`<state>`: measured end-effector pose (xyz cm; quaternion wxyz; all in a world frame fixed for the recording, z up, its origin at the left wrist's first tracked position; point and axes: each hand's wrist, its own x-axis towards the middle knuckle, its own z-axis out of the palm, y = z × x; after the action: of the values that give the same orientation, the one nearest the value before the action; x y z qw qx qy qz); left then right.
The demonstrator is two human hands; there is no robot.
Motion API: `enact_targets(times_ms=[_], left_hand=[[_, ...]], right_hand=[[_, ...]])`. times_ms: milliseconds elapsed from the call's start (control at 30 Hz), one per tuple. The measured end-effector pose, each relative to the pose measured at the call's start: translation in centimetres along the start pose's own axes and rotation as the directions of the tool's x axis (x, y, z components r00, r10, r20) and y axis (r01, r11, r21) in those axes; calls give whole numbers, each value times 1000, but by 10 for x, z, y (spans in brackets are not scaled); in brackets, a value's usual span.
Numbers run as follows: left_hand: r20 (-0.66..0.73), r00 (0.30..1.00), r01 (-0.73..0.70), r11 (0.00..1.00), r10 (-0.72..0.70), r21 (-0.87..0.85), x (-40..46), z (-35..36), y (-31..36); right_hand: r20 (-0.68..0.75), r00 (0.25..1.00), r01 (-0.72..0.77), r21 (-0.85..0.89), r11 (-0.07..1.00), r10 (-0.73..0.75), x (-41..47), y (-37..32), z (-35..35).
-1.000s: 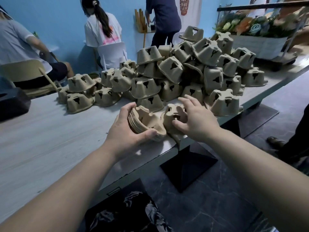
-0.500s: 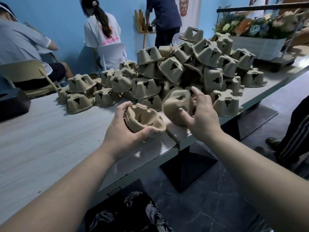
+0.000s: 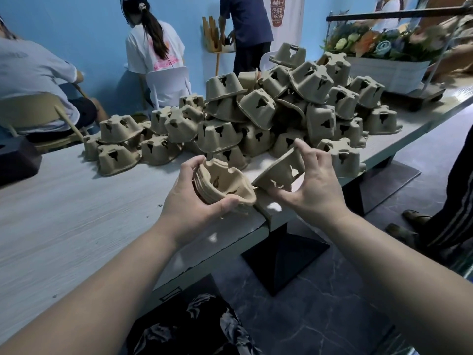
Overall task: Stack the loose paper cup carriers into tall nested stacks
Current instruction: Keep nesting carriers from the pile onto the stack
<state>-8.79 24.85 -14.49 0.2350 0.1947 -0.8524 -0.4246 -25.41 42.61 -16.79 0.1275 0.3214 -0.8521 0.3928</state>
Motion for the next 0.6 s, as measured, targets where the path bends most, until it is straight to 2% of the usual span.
enact_targets(times_ms=[267, 467, 600], left_hand=[[-7, 1000, 1, 1000, -1, 5, 1, 2, -1], [-4, 1000, -5, 1000, 5, 6, 4, 6, 2], [3, 1000, -8, 1000, 8, 1, 8, 12, 6]], right_hand=[[-113, 976, 182, -31, 983, -184, 4, 3, -11], [-84, 955, 273, -116, 955, -284, 1, 15, -1], [-210, 940, 252, -100, 963, -268, 6, 12, -4]])
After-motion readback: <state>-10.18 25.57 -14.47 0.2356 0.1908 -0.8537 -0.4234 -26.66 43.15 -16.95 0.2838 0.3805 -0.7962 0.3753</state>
